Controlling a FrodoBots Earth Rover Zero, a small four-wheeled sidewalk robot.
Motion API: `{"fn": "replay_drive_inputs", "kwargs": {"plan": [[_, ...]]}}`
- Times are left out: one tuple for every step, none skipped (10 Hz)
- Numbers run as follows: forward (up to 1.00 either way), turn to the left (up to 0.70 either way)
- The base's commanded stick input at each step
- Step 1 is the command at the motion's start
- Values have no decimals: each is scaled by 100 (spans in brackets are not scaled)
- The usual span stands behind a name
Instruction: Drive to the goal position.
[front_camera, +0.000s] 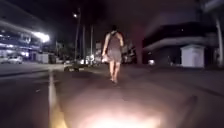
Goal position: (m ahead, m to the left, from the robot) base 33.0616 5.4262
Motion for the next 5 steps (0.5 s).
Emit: {"fn": "replay_drive_inputs", "kwargs": {"plan": [[100, 0], [100, 0], [100, 0], [100, 0], [100, 0]]}}
